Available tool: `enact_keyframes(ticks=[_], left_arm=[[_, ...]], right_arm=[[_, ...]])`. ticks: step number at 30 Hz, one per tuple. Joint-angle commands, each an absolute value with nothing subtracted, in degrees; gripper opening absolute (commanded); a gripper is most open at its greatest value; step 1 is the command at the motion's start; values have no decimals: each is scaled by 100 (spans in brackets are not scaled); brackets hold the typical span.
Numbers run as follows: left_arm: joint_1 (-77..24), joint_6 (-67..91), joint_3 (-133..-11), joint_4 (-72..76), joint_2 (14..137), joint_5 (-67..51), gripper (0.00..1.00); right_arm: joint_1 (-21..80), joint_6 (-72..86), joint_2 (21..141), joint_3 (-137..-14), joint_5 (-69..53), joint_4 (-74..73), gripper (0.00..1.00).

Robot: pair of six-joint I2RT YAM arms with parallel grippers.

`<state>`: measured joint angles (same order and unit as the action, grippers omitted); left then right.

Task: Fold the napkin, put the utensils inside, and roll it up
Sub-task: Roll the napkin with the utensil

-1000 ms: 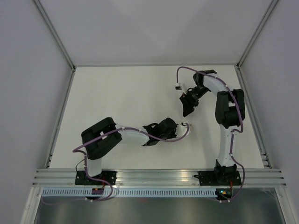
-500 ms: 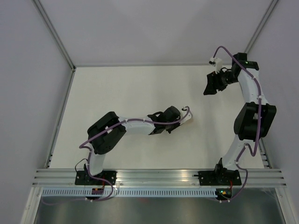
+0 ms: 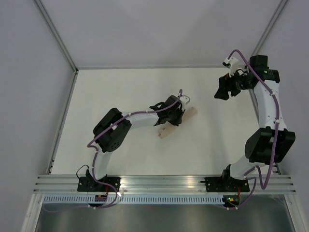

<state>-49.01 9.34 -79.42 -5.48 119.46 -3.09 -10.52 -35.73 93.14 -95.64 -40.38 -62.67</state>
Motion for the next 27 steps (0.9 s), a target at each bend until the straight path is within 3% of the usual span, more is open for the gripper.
enact_keyframes(ticks=[1,16,27], left_arm=[[-4702,1669,-7523,-2320,12832,-264,2],[-4614,2996,-8262,-2900,13570,-167,2],[-4799,3919,-8569,-3304,13631,632,2]], right_arm=[[-1055,-3454,9158,-9413,-3973,-6108,75],[-1055,-3498,9026,-8965,-3762,-5845,75],[-1063,-3524,8886,-8728,-3674,-5757,75]])
